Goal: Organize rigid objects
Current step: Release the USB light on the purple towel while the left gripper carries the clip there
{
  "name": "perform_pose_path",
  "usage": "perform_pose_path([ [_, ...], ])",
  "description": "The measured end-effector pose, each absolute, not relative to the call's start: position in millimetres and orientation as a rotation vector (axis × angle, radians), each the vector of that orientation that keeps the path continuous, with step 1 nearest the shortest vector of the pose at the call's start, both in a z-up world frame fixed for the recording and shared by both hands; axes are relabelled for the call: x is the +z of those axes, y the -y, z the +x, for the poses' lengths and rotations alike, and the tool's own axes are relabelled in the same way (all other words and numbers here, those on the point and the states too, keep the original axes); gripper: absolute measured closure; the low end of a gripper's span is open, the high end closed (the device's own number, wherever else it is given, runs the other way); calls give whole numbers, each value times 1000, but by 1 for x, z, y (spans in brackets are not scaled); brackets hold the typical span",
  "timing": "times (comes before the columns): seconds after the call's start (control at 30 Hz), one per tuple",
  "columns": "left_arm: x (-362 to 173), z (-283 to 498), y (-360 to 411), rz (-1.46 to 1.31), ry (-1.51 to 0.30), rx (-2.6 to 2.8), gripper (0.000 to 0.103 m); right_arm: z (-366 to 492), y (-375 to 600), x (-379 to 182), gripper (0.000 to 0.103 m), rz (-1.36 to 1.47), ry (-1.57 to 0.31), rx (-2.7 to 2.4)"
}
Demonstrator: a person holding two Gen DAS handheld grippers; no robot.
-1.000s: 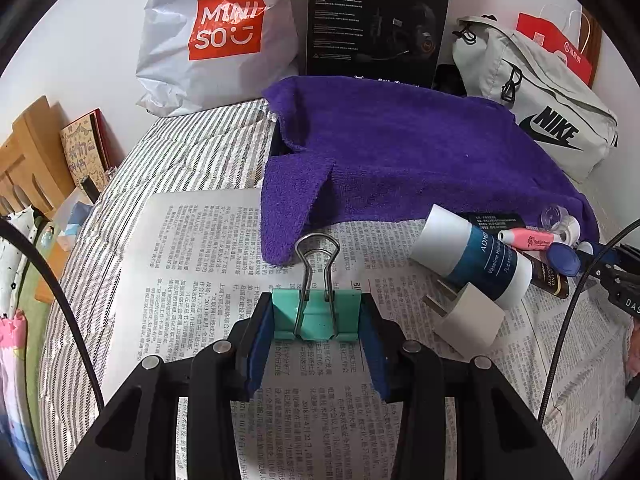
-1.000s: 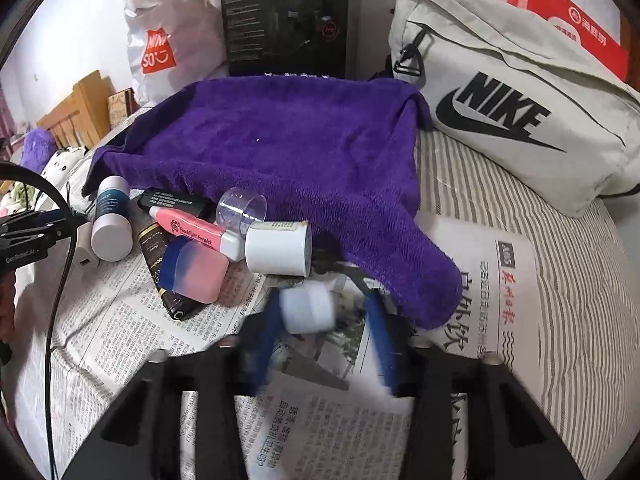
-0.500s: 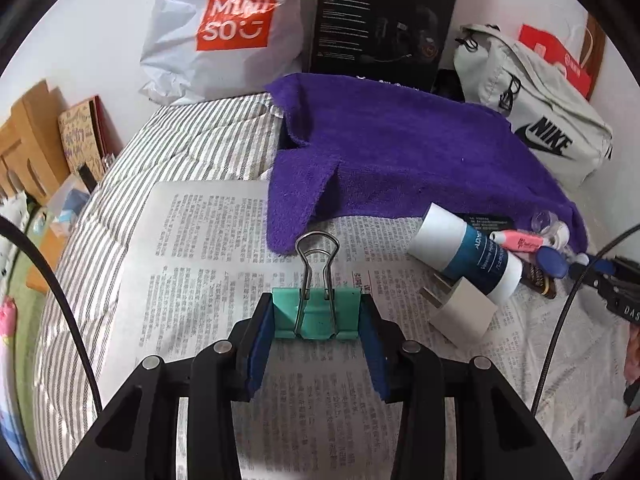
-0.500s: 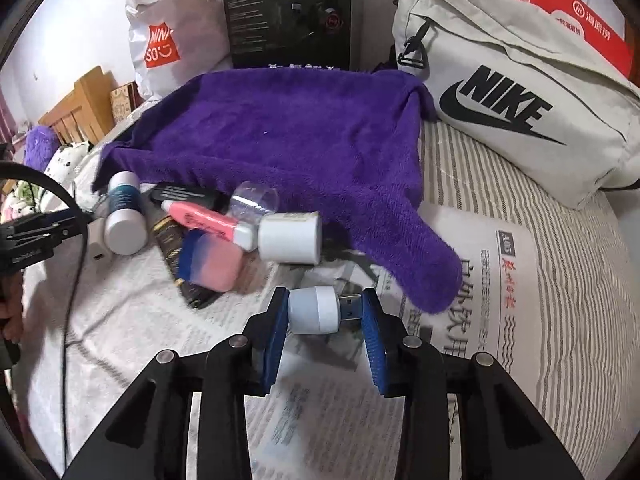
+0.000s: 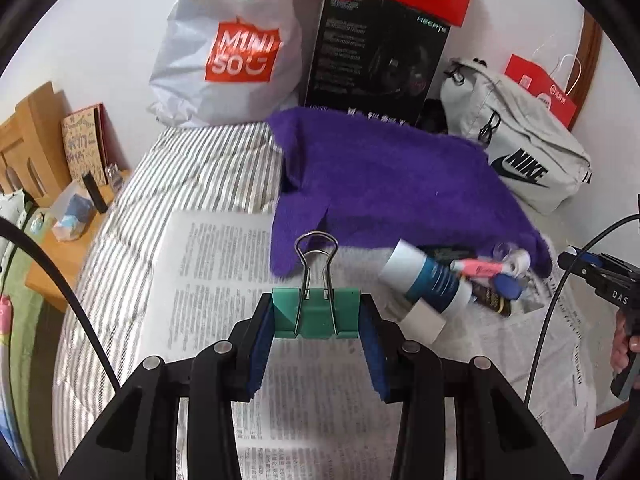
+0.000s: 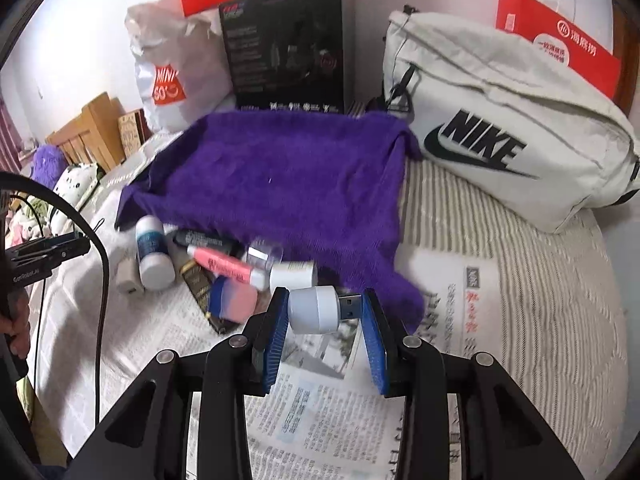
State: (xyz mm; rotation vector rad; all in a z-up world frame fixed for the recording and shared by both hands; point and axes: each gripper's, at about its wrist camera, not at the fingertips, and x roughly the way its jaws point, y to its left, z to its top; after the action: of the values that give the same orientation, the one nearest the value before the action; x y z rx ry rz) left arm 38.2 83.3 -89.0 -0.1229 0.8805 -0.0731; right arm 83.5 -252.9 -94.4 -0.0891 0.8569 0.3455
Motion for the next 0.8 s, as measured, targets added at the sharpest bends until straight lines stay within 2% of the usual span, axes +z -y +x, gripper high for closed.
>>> perform_pose_path([
  [0.43,-40,97,-75,-131,-846,-147,64,141,243,-56,67,-89,-797,335],
  [0.8,-53,165,-72,-118,-867,-147,64,209,213,-75,67,-143,-813,309],
])
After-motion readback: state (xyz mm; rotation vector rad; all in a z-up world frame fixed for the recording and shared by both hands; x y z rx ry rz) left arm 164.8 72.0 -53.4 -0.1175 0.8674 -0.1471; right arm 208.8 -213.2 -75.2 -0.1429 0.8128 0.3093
